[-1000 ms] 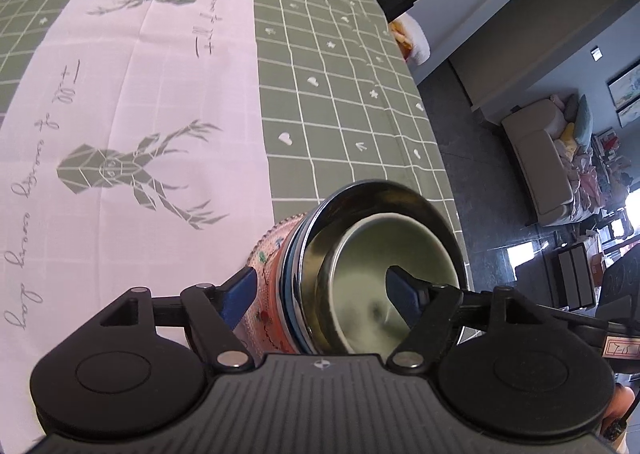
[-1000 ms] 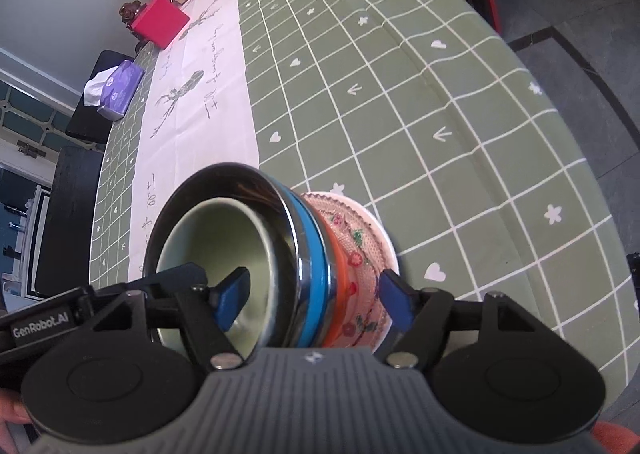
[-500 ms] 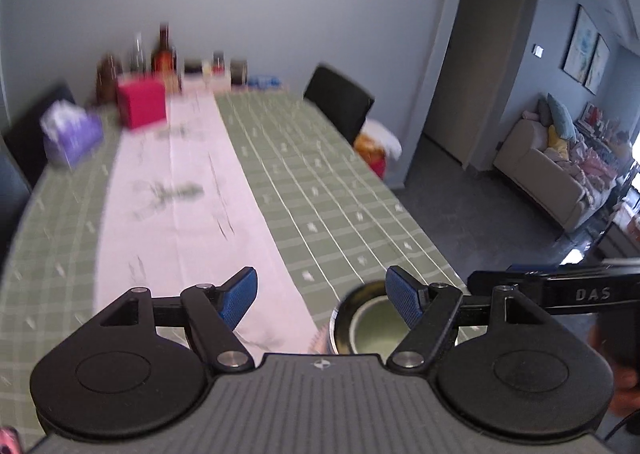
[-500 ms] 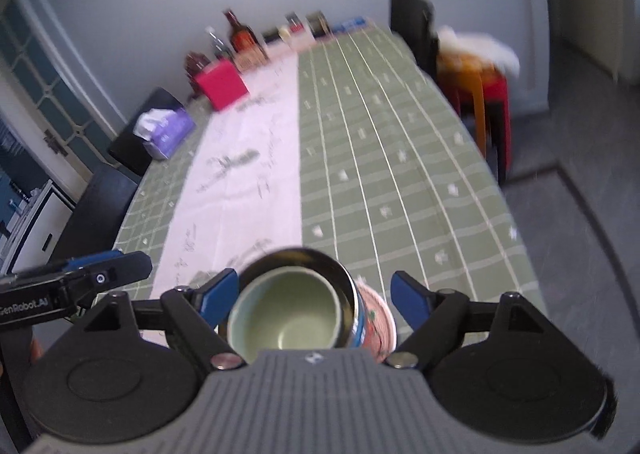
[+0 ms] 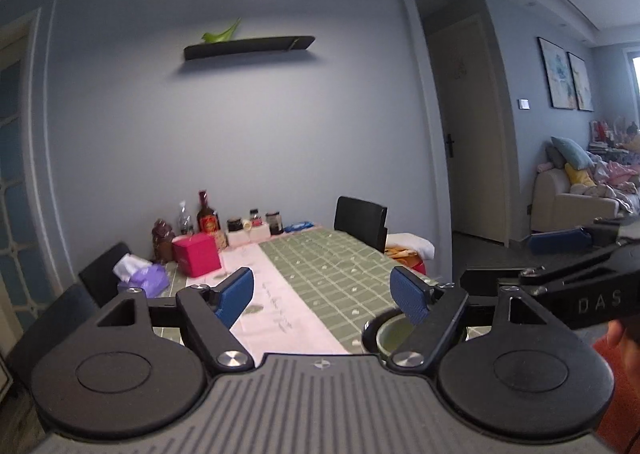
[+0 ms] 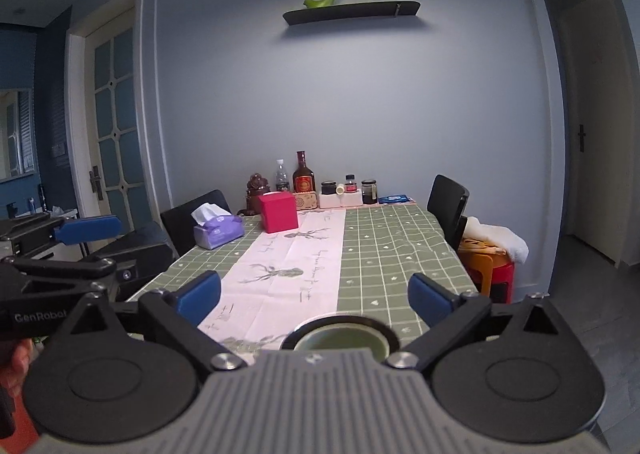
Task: Organize plates and bowls
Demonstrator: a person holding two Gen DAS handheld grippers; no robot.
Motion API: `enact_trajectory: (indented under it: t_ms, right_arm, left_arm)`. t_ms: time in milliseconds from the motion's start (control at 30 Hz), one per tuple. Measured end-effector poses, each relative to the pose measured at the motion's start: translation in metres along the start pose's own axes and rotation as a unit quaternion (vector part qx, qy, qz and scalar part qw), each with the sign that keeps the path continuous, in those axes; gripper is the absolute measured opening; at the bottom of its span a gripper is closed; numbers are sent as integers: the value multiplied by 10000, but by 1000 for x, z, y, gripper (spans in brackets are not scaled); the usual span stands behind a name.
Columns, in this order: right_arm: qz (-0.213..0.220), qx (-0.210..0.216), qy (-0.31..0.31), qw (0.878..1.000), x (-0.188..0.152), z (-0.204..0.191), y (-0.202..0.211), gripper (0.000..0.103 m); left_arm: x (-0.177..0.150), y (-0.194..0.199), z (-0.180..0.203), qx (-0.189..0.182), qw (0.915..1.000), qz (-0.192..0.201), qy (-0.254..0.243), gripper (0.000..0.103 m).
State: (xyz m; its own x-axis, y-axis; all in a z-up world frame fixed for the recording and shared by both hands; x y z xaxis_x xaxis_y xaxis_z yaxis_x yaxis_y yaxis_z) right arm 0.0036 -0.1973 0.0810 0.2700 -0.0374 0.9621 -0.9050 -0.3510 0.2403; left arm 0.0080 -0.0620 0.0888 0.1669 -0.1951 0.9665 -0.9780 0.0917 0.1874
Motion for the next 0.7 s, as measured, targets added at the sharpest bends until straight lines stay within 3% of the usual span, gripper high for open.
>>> enact_trajectory:
  t_ms: [200, 367, 500, 700]
  right_arm:
    - [141, -246, -227, 9993, -35, -14, 24, 98]
    - [40, -381, -16, 9993, -60, -24, 23, 98]
    - [-266, -675, 39, 9974, -84, -26, 15, 98]
    - [-897, -1013, -416, 9899, -112, -9, 7, 98]
  left_arm:
    - [-36, 6, -5, 640, 9973, -264, 255, 98]
    - [-67, 10, -15, 832, 9931, -624, 545, 98]
    - [-86, 5, -16, 970, 9896, -914, 537, 98]
    - [-115, 6, -2, 929, 9843, -1481, 239, 98]
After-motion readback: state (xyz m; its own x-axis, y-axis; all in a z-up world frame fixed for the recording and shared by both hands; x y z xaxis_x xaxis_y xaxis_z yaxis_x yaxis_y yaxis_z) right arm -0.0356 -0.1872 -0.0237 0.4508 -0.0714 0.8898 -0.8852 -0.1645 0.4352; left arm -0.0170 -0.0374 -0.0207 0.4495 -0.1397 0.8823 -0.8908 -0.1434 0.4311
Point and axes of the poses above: each gripper's, at about its wrist camera, not at the fingertips, and y roughly against the way its jaws point, z to its right, x to its top, the point moved 5 cm from there along -y, roughly the way its jaws point, and after that the axes turned 7 degrees about x, right-handed, at the moved point
